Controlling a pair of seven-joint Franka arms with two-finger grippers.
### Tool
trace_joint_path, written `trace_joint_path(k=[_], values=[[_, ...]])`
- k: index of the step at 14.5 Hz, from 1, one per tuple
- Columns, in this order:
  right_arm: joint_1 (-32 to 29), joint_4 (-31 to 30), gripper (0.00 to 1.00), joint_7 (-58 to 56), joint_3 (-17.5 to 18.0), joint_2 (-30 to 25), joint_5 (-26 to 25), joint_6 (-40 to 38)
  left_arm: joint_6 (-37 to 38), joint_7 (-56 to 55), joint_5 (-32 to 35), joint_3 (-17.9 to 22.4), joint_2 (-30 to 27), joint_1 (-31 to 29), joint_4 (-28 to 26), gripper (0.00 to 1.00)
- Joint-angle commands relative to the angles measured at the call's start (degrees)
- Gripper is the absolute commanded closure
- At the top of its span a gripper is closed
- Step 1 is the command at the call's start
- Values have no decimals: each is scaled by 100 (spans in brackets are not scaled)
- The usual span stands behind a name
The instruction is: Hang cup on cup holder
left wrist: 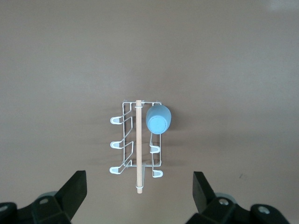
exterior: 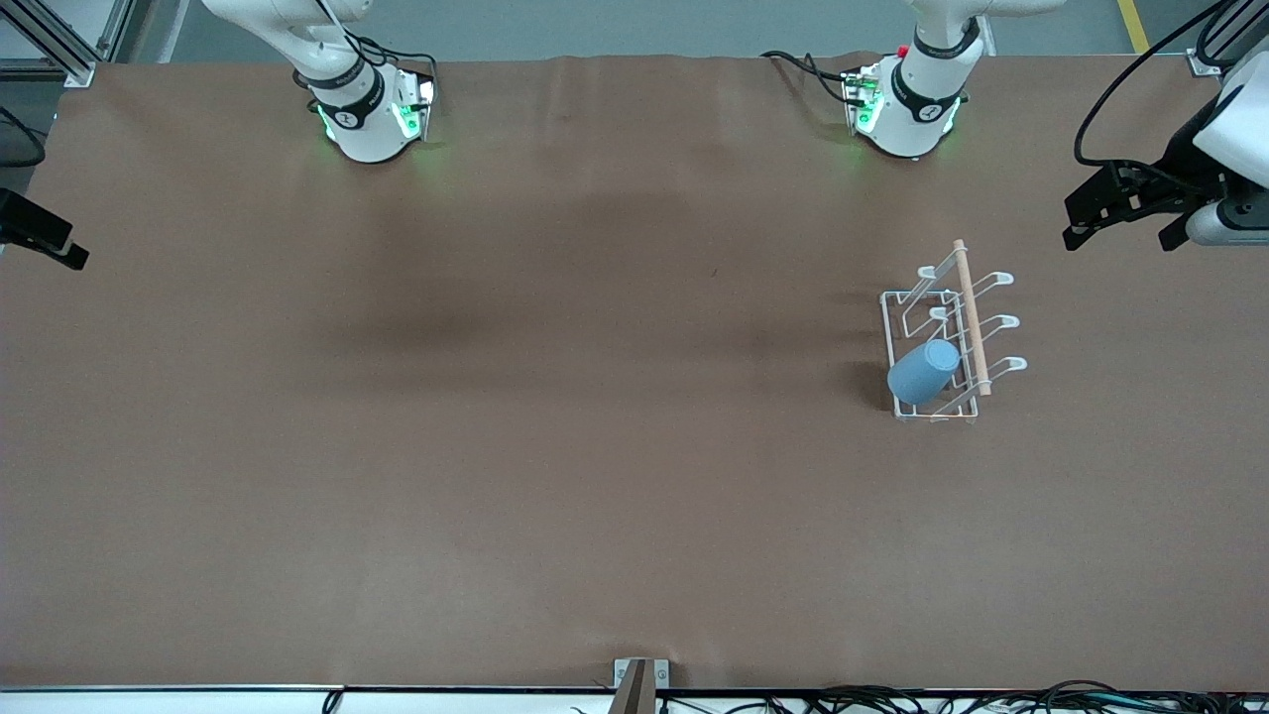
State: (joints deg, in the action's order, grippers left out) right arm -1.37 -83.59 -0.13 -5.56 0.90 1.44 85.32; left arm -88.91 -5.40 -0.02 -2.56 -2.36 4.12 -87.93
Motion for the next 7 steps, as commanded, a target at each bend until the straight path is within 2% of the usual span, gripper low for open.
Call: trace_joint_path(k=[1, 3, 7], values=[[-275, 9, 0, -5, 125, -37, 32, -32, 41, 57, -112, 80, -37, -8, -49, 0], [-434, -26, 0, -5, 301, -37, 32, -68, 5, 48, -147, 168, -37, 71, -49, 0], [-260, -35, 0, -14, 240, -54, 14, -94, -144, 153, -262, 238, -37, 62, -172, 1]])
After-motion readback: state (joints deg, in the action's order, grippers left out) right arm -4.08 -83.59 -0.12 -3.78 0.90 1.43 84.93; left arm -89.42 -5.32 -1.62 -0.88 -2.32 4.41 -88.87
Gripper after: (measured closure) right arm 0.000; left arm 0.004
